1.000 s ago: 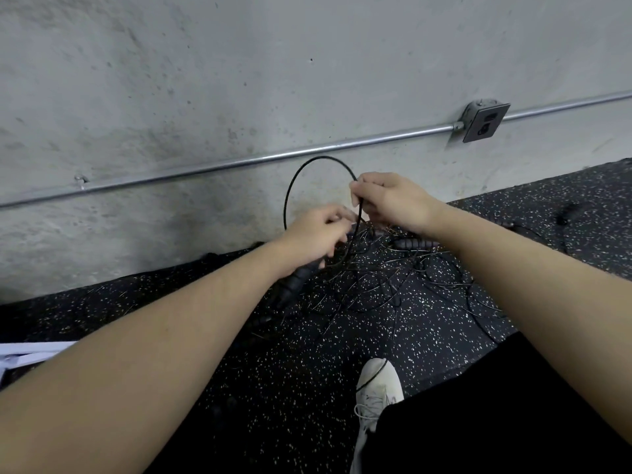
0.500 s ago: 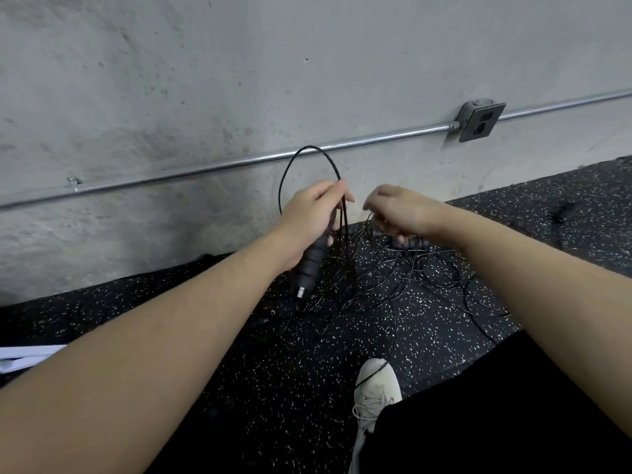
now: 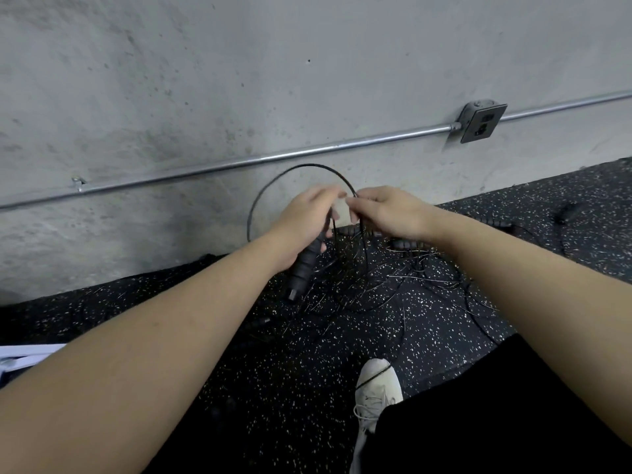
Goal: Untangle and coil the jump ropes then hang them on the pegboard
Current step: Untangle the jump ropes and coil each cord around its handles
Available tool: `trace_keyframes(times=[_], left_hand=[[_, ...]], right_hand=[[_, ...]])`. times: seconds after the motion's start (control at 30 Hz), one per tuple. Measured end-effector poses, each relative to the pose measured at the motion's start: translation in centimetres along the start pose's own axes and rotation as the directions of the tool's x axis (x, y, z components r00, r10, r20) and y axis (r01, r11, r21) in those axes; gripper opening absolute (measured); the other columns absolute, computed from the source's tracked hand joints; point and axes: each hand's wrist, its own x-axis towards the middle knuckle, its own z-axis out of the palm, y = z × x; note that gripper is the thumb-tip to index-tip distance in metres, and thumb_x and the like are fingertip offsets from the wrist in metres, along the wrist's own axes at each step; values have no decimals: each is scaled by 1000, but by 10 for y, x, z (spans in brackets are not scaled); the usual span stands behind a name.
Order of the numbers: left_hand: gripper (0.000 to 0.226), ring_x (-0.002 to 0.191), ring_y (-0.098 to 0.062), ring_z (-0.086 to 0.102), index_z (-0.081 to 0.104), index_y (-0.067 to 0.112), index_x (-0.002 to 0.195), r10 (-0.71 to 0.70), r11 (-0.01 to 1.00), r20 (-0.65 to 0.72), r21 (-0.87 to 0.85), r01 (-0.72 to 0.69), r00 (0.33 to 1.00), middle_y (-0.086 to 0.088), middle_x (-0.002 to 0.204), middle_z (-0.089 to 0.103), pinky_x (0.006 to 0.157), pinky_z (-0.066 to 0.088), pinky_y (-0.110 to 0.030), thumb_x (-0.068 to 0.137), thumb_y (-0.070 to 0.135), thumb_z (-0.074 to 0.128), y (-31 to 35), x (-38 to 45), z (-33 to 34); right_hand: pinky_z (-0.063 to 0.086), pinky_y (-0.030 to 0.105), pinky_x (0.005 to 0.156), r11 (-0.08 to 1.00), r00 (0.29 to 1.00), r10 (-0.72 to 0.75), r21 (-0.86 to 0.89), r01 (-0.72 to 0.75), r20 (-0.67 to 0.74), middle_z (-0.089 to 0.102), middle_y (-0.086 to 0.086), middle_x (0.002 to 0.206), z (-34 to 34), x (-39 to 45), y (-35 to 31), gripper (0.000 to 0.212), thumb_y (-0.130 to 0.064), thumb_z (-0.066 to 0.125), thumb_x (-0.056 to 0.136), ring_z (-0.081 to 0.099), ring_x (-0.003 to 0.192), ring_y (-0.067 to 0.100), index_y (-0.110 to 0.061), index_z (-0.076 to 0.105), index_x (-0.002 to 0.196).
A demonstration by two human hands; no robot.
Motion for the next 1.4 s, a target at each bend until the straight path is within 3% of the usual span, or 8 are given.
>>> trace_keyframes(times=[0.13, 0.27, 0.43, 0.53, 0.73, 0.93, 1.13, 1.4], left_hand=[[17, 59, -10, 54, 63, 31, 117, -1, 918, 183, 389, -71, 983, -4, 91, 63, 45, 46, -21, 104, 27, 53, -12, -9, 13], [12, 62, -19, 55, 63, 37, 112, 10, 899, 229, 424, -109, 973, -16, 107, 70, 47, 50, -26, 101, 40, 60, -18, -6, 22], [22, 58, -21, 52, 72, 23, 101, 121, 906, 126, 391, -161, 985, -6, 74, 57, 51, 53, -35, 101, 40, 60, -12, -1, 19], [20, 57, -16, 52, 72, 24, 96, 160, 939, 47, 300, -167, 986, -9, 79, 57, 44, 50, -25, 102, 38, 59, -7, -1, 20], [27, 59, -14, 51, 74, 29, 72, 70, 991, 8, -119, -68, 998, 6, 63, 54, 51, 46, -25, 97, 37, 67, 8, 2, 17], [23, 64, -12, 53, 75, 29, 82, 71, 965, -26, -252, -76, 997, 1, 95, 58, 48, 45, -26, 99, 38, 64, 14, 5, 16], [19, 64, -13, 54, 67, 29, 118, 47, 993, 47, 106, -52, 998, 0, 98, 61, 48, 47, -26, 103, 26, 55, -1, 6, 16], [8, 65, -22, 53, 63, 36, 107, -19, 903, 308, 413, -116, 951, -10, 90, 58, 48, 50, -27, 100, 33, 62, -19, -3, 34]], right_hand=[[32, 23, 46, 939, 1000, 17, 345, -9, -21, 36, -13, 49, -2, 5, 1, 36, -33, 44, 106, 34, 44, 8, -21, 52, 72], [19, 22, 42, 801, 997, 64, 594, -76, 41, 24, -13, 50, -7, 7, 3, 36, -28, 38, 106, 19, 45, 9, -22, 41, 70], [19, 23, 42, 718, 982, 176, 675, -170, 60, 37, -6, 56, -12, 11, 13, 35, -41, 32, 106, 23, 46, 10, -17, 57, 102], [26, 23, 42, 769, 959, 275, 586, -258, 61, 47, -4, 60, -15, 10, 28, 36, -29, 30, 104, 31, 46, 11, -14, 51, 130], [46, 29, 57, 969, 897, 248, -105, -225, 367, 62, 3, 91, -4, -4, 38, 51, -21, 51, 101, 47, 65, 14, -41, 36, 145], [52, 31, 66, 983, 987, 66, -179, -40, 146, 56, -4, 72, -3, -3, 26, 32, -40, 44, 107, 51, 61, 10, -20, 64, 92], [30, 25, 49, 991, 996, -20, 134, 32, -88, 43, -9, 54, -7, -2, 13, 40, -40, 41, 107, 37, 45, 6, -19, 54, 75], [20, 22, 41, 685, 984, 98, 727, 42, -150, 18, -6, 54, -18, 0, 0, 43, -33, 40, 106, 17, 46, 11, -23, 37, 64]])
